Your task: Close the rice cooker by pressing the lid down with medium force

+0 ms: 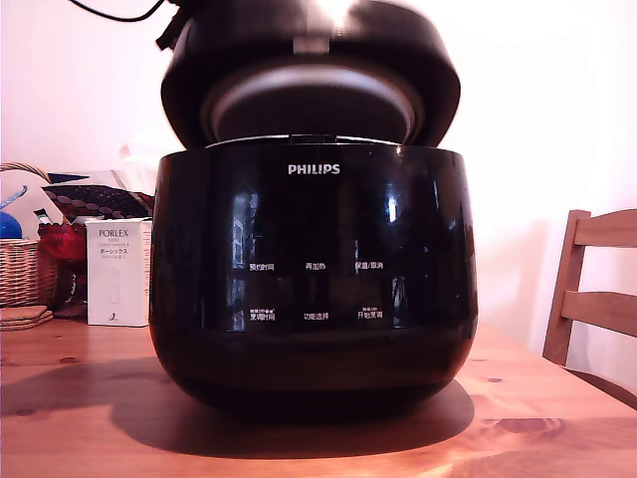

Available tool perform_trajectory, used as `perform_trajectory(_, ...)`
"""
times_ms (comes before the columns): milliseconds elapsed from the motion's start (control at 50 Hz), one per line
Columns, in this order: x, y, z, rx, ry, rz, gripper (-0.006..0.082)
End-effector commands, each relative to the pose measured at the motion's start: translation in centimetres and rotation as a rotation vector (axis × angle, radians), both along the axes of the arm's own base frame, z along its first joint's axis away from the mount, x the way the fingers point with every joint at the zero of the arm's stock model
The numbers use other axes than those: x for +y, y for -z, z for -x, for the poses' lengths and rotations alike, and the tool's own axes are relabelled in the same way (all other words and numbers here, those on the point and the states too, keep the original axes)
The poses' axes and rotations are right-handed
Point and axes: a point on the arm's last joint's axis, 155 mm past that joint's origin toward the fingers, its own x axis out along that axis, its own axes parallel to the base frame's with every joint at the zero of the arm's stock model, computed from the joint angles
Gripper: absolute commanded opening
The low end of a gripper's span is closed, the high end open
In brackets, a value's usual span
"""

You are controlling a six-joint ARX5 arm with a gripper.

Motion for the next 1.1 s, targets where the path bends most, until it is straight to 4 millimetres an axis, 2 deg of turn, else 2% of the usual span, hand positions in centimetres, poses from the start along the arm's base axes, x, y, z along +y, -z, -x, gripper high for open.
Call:
perform_trajectory(0, -0.1, 1.7, 0.5, 0.050, 0.005, -0.017, -0.0024)
perform_trajectory(220, -0.5, 1.6, 0.6, 0.057, 0.011, 0.002, -0.0024)
perform_trajectory(700, -2.6, 4.5, 0.8, 0.110, 0.053, -0.024, -0.0024)
perform_trajectory(920, -3.3, 4.8, 1.4, 0.115, 0.073, -0.030, -0.0024)
perform_trajectory(1080, -3.1, 5.0, 1.6, 0.124, 0.070, -0.042, -0.0024)
